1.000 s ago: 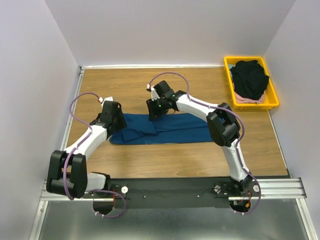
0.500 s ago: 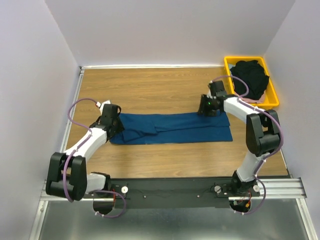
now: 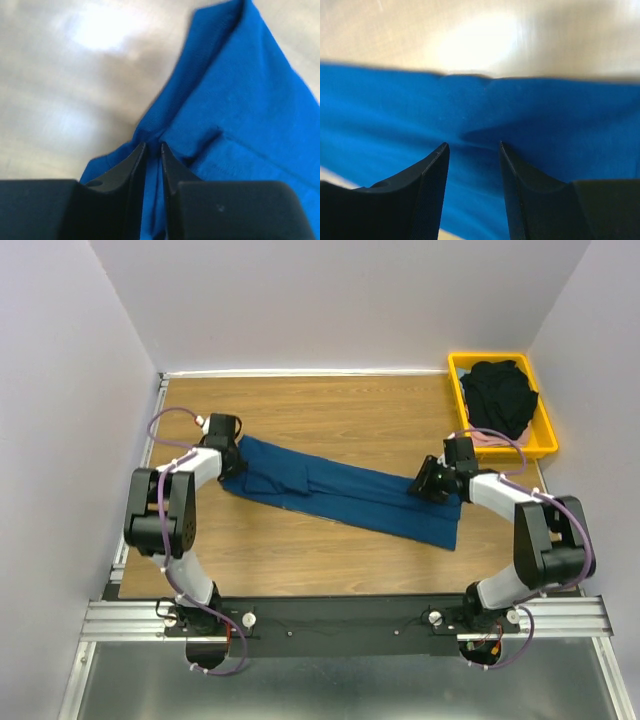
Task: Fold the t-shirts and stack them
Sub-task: Fold the tshirt
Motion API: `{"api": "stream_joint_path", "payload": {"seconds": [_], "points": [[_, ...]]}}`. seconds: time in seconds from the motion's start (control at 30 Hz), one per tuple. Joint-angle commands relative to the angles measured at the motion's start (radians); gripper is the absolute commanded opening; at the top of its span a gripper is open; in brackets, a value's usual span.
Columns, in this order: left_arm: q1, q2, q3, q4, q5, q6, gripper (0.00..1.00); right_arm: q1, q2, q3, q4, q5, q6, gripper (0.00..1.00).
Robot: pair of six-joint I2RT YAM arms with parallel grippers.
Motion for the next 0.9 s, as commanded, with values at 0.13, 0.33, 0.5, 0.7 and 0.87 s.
{"api": "stream_joint_path", "payload": {"seconds": [0.13, 0.33, 0.5, 0.7, 0.87], "points": [[-0.008, 0.235, 0.339, -0.061, -0.016, 0.087, 0.31, 0.014, -0.244, -0.166, -0.315, -0.121, -0.028, 0.54], [-0.012, 0.188, 0.468, -0.069, -0.049, 0.119, 0.66, 0.167, -0.156, 0.134, -0.280, -0.224, -0.111, 0.56], [-0.039, -0.031, 0.360, -0.063, -0.113, 0.118, 0.70, 0.347, 0.129, 0.451, -0.171, -0.393, -0.157, 0.56], [-0.062, -0.306, 0.088, -0.070, -0.098, 0.087, 0.71, 0.515, 0.557, 0.947, -0.140, -0.527, -0.162, 0.56], [-0.066, -0.599, -0.105, -0.075, -0.059, 0.121, 0.73, 0.558, 0.824, 1.232, -0.128, -0.524, -0.124, 0.56]]}}
